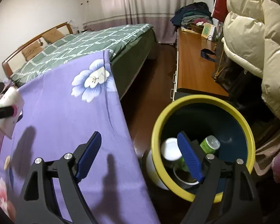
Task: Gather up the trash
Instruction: 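Carry the paper cup over the bin and open the left gripper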
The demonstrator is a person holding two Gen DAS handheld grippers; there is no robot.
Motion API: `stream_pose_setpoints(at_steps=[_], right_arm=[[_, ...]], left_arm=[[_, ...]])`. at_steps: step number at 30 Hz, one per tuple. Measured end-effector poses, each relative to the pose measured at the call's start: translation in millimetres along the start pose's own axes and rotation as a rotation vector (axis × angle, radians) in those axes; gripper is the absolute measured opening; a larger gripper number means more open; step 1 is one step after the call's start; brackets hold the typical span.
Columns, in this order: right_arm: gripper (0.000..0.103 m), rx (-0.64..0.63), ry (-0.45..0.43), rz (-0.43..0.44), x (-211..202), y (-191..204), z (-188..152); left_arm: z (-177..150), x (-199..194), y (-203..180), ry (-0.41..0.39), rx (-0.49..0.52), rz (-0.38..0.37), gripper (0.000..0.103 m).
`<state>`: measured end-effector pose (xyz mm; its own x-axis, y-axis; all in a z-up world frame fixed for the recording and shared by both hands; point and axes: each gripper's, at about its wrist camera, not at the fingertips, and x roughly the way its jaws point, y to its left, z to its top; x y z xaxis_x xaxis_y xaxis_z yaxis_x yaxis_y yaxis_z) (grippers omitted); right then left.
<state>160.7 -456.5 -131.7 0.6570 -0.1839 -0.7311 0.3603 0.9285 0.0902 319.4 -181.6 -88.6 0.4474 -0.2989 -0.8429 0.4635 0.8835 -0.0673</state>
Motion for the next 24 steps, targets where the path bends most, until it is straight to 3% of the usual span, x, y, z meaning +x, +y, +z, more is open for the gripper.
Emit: stream_pose_setpoints(at_steps=[7, 11, 16, 24], right_arm=[[0.079, 0.011, -0.062, -0.007, -69, -44, -29], [0.079, 0.047, -0.100, -0.061, -98, -70, -44], [0.079, 0.106, -0.122, -0.113, -109, -104, -52], [0.079, 0.174, -0.113, -0.150, -110, -144, -61]], left_arm=[[2, -14, -76, -0.028, 0.106, -0.125, 0.067], [5, -13, -126, -0.034, 0.163, -0.195, 0.067], [10, 3, -197, -0.009, 0.231, -0.272, 0.067], [11, 38, -280, 0.044, 0.303, -0.315, 0.067]])
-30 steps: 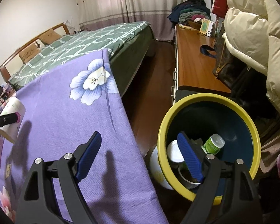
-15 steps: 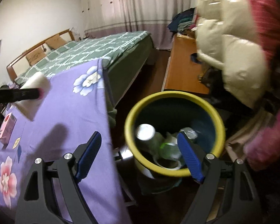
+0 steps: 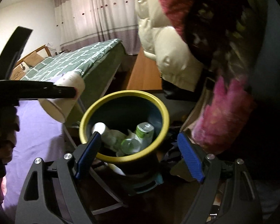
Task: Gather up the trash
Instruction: 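Carry the paper cup over the bin and open the left gripper, then move the right gripper to the crumpled white snack wrapper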
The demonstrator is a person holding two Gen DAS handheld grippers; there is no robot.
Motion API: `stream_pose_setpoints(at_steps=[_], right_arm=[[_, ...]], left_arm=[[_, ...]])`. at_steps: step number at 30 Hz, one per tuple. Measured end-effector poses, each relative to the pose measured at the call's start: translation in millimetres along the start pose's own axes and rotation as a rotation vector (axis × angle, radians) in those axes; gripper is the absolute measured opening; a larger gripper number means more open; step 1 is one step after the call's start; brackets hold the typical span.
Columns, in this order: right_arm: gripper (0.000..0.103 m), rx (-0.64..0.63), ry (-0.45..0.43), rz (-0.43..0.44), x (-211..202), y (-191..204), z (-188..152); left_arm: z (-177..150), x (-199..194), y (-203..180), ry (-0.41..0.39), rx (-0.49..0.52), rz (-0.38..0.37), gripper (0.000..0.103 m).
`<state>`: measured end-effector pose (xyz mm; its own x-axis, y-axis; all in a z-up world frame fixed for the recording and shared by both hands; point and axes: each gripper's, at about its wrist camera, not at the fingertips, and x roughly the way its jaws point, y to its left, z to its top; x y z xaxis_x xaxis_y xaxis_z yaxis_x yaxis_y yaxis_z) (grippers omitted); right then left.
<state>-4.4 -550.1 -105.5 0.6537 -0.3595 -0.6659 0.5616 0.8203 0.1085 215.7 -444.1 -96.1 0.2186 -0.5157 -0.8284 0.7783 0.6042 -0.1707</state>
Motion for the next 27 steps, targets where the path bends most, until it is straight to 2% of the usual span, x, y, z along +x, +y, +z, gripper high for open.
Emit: stream_pose_setpoints(at_steps=[6, 10, 13, 19, 22, 27], right_arm=[[0.079, 0.031, 0.011, -0.018, 5, -19, -2], [0.079, 0.039, 0.014, -0.013, 6, -22, -3], [0.079, 0.036, 0.015, -0.007, 7, -20, -4], [0.079, -0.001, 0.025, 0.015, 12, 1, -1], [0.080, -0.029, 0.027, 0.030, 16, 18, 2], [0.080, -0.096, 0.041, 0.073, 23, 59, 8]], left_arm=[[11, 35, -23, 0.031, 0.011, -0.022, 0.069], [12, 41, -29, 0.019, 0.007, 0.001, 0.087], [3, 23, -20, -0.016, 0.002, 0.015, 0.087], [-31, -47, 32, -0.138, -0.057, 0.078, 0.092], [-56, -84, 66, -0.204, -0.100, 0.127, 0.093], [-116, -141, 133, -0.294, -0.201, 0.245, 0.094]])
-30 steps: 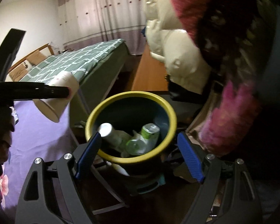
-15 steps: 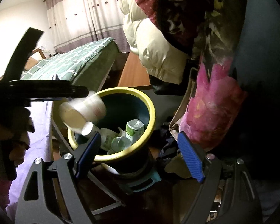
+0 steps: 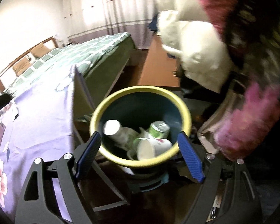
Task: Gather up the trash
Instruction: 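Move the right gripper to the crumpled white snack wrapper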
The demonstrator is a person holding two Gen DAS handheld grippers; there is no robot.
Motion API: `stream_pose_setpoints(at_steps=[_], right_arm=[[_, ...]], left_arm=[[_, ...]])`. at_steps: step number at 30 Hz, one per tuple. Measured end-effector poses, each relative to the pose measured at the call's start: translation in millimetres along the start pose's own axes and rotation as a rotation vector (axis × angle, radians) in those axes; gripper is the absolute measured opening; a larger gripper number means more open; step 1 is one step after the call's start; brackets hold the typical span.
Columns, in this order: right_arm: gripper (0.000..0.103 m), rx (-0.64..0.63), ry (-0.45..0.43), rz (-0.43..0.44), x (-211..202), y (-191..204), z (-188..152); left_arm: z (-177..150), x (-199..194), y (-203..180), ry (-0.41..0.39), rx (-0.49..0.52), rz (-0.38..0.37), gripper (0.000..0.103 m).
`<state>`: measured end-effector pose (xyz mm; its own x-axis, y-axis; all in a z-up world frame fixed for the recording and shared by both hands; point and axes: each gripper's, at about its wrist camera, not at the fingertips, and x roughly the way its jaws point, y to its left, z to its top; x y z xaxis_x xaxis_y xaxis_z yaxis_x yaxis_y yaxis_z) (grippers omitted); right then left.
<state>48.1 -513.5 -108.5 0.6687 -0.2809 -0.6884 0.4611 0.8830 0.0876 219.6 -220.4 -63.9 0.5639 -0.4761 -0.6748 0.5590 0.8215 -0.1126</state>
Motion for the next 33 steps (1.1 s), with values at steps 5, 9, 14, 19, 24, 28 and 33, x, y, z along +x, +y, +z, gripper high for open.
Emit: stream_pose_setpoints(at_steps=[5, 9, 14, 19, 24, 28, 33], right_arm=[[0.080, -0.093, 0.010, 0.072, 9, 55, 15], [0.080, -0.189, 0.028, 0.169, 17, 114, 26], [0.080, -0.322, 0.047, 0.291, 25, 196, 33], [0.080, -0.389, 0.087, 0.412, 41, 263, 40], [0.080, -0.446, 0.099, 0.464, 66, 330, 51], [0.080, -0.482, 0.121, 0.488, 89, 372, 58], [0.080, -0.554, 0.149, 0.474, 122, 423, 59]], left_arm=[[-43, -47, 79, -0.075, -0.105, 0.138, 0.094], [-74, -82, 138, -0.135, -0.192, 0.238, 0.094], [-106, -104, 197, -0.160, -0.241, 0.394, 0.097], [-129, -108, 239, -0.142, -0.300, 0.435, 0.097], [-142, -105, 254, -0.133, -0.327, 0.439, 0.097], [-148, -100, 256, -0.128, -0.321, 0.450, 0.097], [-147, -101, 258, -0.147, -0.352, 0.457, 0.097]])
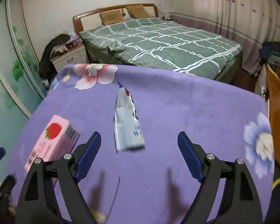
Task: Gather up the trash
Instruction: 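Move the right gripper to the crumpled white snack wrapper, then grasp the white snack wrapper with the right gripper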
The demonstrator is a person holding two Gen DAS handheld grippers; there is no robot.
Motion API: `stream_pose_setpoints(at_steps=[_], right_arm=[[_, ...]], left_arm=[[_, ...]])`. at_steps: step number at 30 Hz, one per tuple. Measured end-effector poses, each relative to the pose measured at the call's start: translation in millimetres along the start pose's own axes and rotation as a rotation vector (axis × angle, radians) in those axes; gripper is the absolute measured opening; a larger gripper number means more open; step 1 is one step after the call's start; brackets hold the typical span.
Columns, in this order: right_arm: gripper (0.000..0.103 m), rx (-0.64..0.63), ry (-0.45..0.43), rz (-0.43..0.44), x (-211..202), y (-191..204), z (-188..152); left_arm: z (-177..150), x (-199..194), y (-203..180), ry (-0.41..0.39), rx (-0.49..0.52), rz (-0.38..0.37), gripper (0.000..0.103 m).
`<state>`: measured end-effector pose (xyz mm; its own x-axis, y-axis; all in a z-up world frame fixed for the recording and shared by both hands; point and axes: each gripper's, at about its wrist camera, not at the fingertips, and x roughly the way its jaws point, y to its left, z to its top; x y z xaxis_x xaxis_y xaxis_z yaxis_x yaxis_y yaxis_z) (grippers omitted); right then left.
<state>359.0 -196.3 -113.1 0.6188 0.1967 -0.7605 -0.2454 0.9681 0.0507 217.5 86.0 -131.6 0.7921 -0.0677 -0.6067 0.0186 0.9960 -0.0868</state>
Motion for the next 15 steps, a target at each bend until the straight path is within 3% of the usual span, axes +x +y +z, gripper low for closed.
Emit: stream_pose_setpoints(at_steps=[9, 15], right_arm=[[0.073, -0.049, 0.056, -0.033, 41, 18, 13], [0.050, -0.036, 0.084, -0.046, 49, 15, 8]], left_arm=[[-2, 5, 13, 0.028, -0.072, -0.042, 0.098], [-3, 3, 10, 0.025, -0.064, -0.053, 0.098]])
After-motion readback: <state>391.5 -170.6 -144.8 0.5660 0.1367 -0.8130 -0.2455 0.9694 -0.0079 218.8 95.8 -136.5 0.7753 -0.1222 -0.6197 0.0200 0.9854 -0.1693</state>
